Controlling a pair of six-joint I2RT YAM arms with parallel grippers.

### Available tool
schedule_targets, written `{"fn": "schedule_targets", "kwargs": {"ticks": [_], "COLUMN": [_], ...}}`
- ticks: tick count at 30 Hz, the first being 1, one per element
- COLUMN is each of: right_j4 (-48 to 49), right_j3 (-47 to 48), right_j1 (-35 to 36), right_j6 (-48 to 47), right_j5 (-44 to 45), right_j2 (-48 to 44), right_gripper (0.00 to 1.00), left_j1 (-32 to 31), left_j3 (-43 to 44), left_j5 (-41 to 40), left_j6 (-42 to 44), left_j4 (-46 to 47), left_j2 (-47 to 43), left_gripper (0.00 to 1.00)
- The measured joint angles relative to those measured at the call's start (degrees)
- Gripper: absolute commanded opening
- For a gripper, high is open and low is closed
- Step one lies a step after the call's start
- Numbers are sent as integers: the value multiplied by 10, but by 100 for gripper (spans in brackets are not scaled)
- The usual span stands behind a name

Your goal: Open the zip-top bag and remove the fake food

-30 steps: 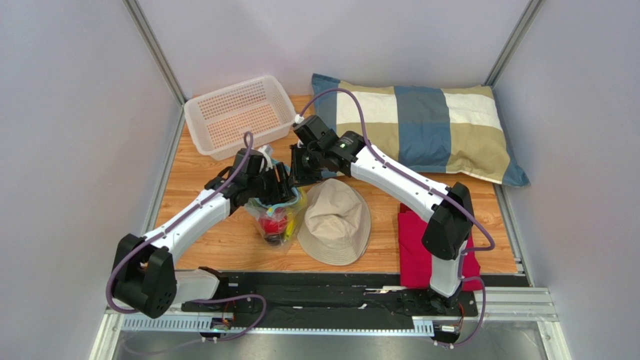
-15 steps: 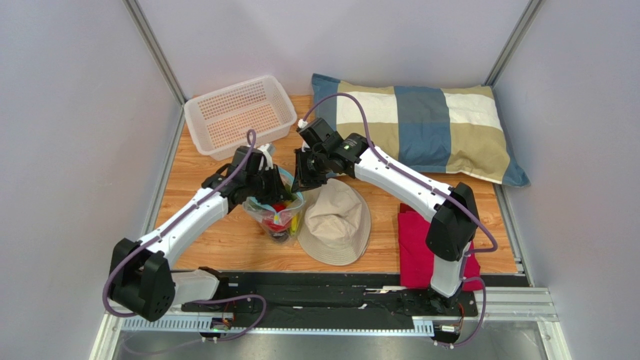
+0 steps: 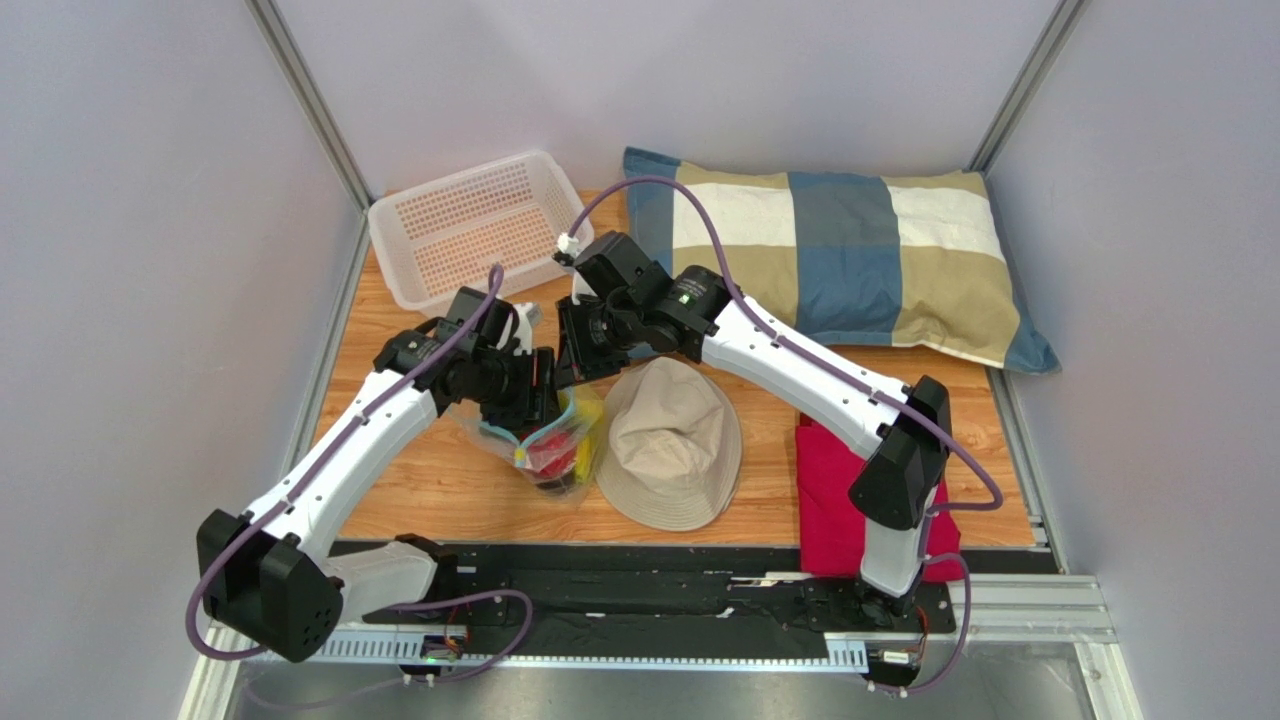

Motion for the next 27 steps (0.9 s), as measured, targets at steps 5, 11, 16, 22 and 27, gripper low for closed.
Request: {"fn": "schedule_targets", "kwargs": {"ticks": [5, 11, 16, 22, 27], "right_j4": [-19, -25, -21, -4, 6], "right_j3": [19, 20, 20, 7, -10], "right_j1": [3, 4, 5, 5, 5], "right_j6": [-3, -3, -3, -1, 1], "right_j5": [1, 0, 0, 0, 0], "right_j2": [0, 0, 1, 2, 2], "right_gripper": [0, 0, 0, 0, 0], "left_j1": [1, 2, 1, 0, 0], "left_j3": [0, -16, -52, -87, -104], "left_j5": [3, 36, 54, 45, 38], "left_j6": [31, 44, 42, 1, -32], "left_j4": [-41, -50, -43, 2, 28], "left_j2": [18, 23, 17, 9, -8], "left_gripper": [73, 72, 83, 72, 22]}}
